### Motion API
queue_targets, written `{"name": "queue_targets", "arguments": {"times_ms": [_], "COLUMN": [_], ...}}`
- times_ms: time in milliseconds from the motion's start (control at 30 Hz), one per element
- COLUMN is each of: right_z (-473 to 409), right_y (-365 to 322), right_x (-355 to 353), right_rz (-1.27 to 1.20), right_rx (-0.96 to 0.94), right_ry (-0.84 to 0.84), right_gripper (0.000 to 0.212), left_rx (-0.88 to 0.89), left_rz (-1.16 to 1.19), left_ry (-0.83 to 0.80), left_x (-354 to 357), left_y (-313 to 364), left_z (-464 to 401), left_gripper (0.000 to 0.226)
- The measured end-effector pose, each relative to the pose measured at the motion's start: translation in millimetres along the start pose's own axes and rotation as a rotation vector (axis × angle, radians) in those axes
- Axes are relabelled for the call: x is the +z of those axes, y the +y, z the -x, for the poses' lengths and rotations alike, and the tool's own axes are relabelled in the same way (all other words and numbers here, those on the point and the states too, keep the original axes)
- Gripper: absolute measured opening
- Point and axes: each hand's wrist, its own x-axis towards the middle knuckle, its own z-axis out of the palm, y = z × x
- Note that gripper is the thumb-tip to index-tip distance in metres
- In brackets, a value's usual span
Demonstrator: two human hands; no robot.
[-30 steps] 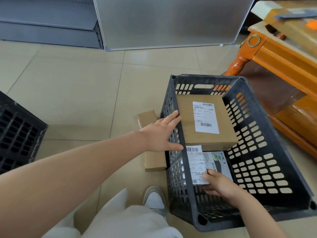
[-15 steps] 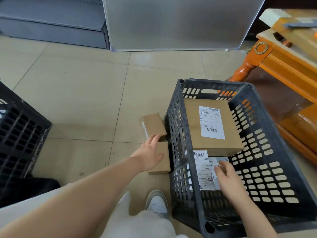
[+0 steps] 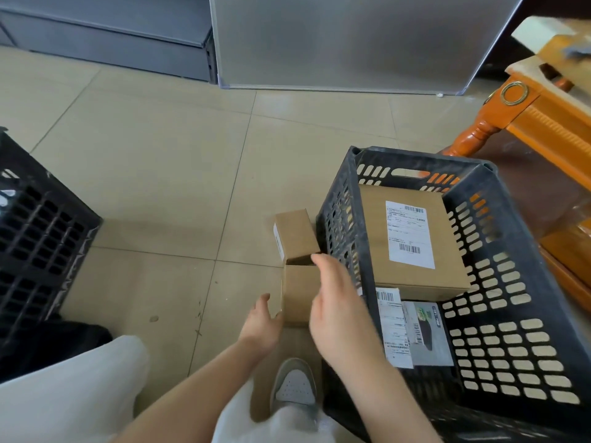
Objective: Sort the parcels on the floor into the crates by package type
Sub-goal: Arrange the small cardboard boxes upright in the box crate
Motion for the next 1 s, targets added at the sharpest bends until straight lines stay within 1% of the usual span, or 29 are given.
{"name": "queue_targets", "arguments": {"times_ms": [33,100,167,233,267,400,467,567,633,667,767,800,900,1000], "right_z": [-3,-11,-19,-21,-19,-6,-5,-3,1,4,9,8,0,-6], "right_y": [0,8,21,34,40,51,56,61,63,65,68,67,63,62], "right_x": [15,46,71,93,104,136,143,149,153,155,160,161,161,159], "right_rz": [-0.006,-0.028,-0.044,-0.037,-0.008,0.144,0.159,0.129,0.151,0.178,0.242,0.255,0.273,0.28], "right_rx": [0.058,0.252,0.438,0.555,0.585,0.607,0.622,0.645,0.64,0.628,0.611,0.614,0.612,0.582], "right_ry": [-0.06,-0.172,-0.262,-0.317,-0.338,-0.393,-0.362,-0.26,-0.255,-0.264,-0.243,-0.236,-0.223,-0.206], "right_gripper": [0.058,0.064,0.073,0.079,0.081,0.087,0.089,0.097,0.101,0.103,0.106,0.107,0.107,0.094], "left_rx": [-0.065,-0.224,-0.349,-0.417,-0.434,-0.456,-0.464,-0.456,-0.457,-0.461,-0.436,-0.416,-0.376,-0.331], "left_rz": [0.089,0.26,0.379,0.448,0.456,0.466,0.499,0.531,0.582,0.616,0.657,0.646,0.613,0.622], "left_ry": [0.007,0.031,0.051,0.052,0.046,0.03,0.015,-0.015,-0.013,-0.008,0.001,0.004,0.024,0.001], "left_x": [2,7,10,13,14,18,20,26,30,29,25,25,19,18], "left_y": [-1,-3,-8,-15,-19,-28,-28,-29,-31,-31,-30,-31,-30,-29], "left_z": [-3,-10,-16,-22,-24,-31,-30,-28,-24,-22,-14,-14,-15,-17], "left_gripper": [0.062,0.061,0.061,0.06,0.058,0.055,0.052,0.05,0.048,0.044,0.013,0.008,0.02,0.017]}}
